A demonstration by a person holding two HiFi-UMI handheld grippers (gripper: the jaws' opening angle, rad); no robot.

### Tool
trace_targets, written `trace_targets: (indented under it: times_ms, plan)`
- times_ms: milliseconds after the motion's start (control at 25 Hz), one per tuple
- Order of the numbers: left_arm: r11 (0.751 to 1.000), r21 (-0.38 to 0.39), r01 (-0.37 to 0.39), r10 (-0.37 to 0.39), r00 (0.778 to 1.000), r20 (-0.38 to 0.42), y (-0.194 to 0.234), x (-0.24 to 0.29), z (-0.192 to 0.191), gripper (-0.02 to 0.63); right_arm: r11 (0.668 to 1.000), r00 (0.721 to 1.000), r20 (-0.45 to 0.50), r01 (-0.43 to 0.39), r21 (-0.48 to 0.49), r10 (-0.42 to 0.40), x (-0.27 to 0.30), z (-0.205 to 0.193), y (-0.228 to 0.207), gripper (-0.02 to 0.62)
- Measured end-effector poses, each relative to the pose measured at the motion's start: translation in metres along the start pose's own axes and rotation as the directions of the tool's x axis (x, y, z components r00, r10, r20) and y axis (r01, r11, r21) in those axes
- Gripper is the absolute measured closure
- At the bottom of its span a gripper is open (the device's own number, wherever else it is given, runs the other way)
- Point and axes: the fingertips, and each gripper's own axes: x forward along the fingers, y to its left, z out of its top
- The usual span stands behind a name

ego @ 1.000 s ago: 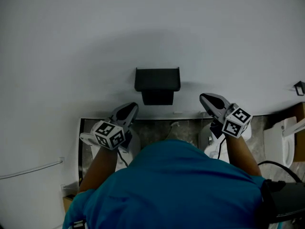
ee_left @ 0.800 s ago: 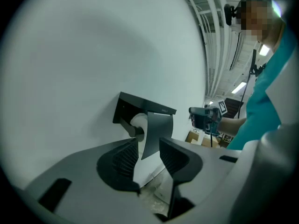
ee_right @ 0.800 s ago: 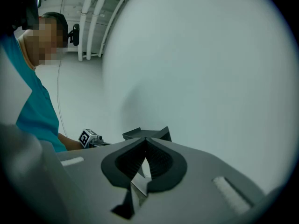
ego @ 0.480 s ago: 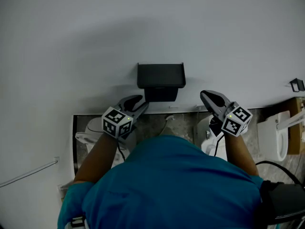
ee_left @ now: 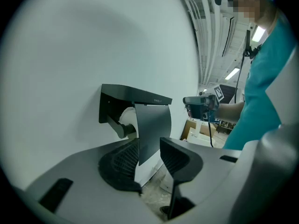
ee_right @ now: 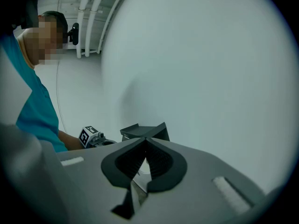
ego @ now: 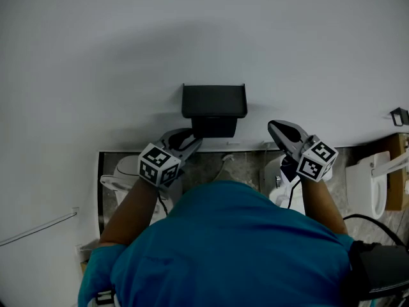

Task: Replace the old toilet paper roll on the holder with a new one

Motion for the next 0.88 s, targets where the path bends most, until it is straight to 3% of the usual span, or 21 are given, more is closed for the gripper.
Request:
trace_targets:
  times_ms: [200,600,880]
  plan:
    - [1.000,-0.008,0.028,-0.028,1.000,0.008,-0.011,-0.009,0.004,0.471,1.000,1.000,0.003,-0.011,0.002,0.011,0.000,0.001,0.001,0.592]
    - [0.988,-0.094,0.121,-0.118,0.992,0.040,-0.030,-0.027,0.019,0.471,1.000,1.000,-0.006,-0.014,0.028,0.014,0.005,-0.013,-0.013,0.592]
    - [0.984,-0.126,0.124,-0.122,0.992,0.023,-0.033,-0.032,0.022,0.471,0.997,0.999,-0.020,-0.044,0.058,0.045,0.013,-0.025,-0.019,0.591]
